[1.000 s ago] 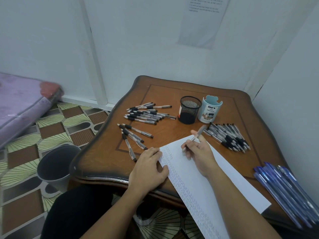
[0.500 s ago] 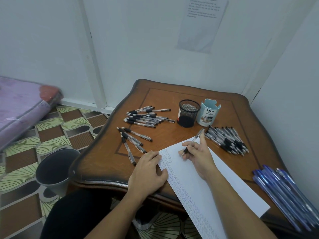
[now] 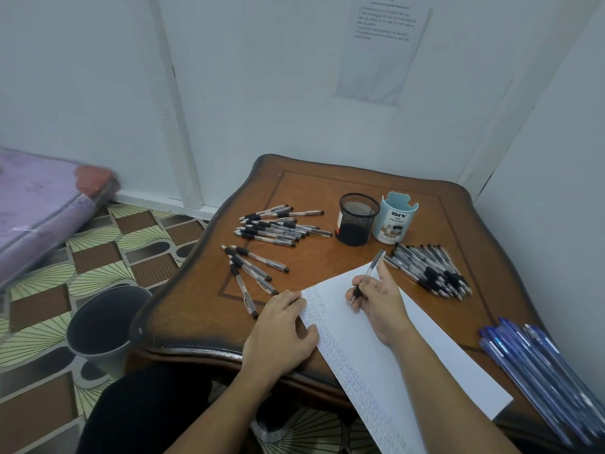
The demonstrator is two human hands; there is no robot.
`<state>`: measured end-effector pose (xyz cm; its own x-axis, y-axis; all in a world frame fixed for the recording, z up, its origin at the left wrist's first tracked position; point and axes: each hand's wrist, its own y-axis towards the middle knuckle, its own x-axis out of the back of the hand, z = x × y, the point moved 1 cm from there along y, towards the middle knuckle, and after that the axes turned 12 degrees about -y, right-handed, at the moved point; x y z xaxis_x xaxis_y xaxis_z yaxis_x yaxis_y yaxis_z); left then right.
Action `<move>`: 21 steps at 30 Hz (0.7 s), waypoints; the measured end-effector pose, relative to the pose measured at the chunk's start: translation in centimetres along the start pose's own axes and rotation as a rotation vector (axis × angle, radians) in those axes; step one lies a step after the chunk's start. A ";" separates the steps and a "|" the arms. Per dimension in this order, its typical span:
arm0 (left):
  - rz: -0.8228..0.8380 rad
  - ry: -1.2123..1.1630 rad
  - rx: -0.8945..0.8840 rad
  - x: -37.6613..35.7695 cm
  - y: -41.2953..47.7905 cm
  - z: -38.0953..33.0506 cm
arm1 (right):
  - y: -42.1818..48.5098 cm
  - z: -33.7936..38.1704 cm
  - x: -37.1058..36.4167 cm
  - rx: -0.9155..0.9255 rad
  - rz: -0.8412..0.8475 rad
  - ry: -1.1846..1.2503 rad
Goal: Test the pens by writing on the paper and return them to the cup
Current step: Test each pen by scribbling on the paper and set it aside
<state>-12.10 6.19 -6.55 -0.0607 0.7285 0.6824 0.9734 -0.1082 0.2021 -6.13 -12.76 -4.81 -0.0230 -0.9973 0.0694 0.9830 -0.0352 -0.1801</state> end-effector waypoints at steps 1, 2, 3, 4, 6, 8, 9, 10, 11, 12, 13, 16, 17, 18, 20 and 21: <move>0.000 0.000 0.000 0.0 0.0 0.0 | 0.0 -0.1 0.1 -0.002 -0.003 0.012; 0.001 0.002 0.000 0.0 0.0 0.0 | 0.0 -0.1 0.2 0.000 -0.002 0.031; 0.003 0.004 0.000 0.0 0.0 0.1 | 0.0 -0.1 0.2 0.001 0.000 0.055; 0.003 0.003 -0.001 0.0 0.0 0.1 | 0.0 0.0 0.3 0.001 0.000 0.080; 0.004 0.003 -0.003 0.0 0.1 0.1 | 0.0 0.2 0.3 -0.002 -0.008 0.121; 0.007 0.007 -0.004 0.0 0.1 0.1 | -0.2 0.4 0.3 0.017 -0.012 0.125; 0.008 0.007 -0.004 0.0 0.1 0.2 | -0.2 0.5 0.3 0.030 -0.016 0.112; 0.009 0.007 -0.004 0.0 0.1 0.2 | -0.3 0.5 0.3 0.040 -0.019 0.102; 0.010 0.007 -0.005 0.0 0.1 0.2 | -0.3 0.5 0.3 0.043 -0.017 0.101; 0.009 0.006 -0.005 0.0 0.1 0.2 | -0.3 0.5 0.3 0.042 -0.014 0.107; 0.009 0.005 -0.005 -0.1 0.1 0.2 | -0.2 0.5 0.3 0.041 -0.014 0.113; 0.001 0.003 -0.003 -0.1 0.1 0.2 | -0.3 0.6 0.2 0.044 -0.021 0.127; 0.000 0.003 -0.003 -0.1 0.1 0.2 | -0.3 0.7 0.2 0.044 -0.022 0.132; -0.002 0.005 -0.004 -0.1 0.1 0.2 | -0.4 0.7 0.2 0.043 -0.024 0.136; -0.002 0.008 -0.004 -0.1 0.1 0.2 | -0.4 0.8 0.1 0.041 -0.026 0.146; -0.001 0.008 -0.004 -0.1 0.0 0.3 | -0.4 0.8 0.1 0.043 -0.027 0.155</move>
<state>-11.99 6.28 -6.80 -0.0637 0.7230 0.6879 0.9724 -0.1099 0.2057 -6.42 -12.77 -3.93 -0.0742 -0.9941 -0.0796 0.9884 -0.0627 -0.1382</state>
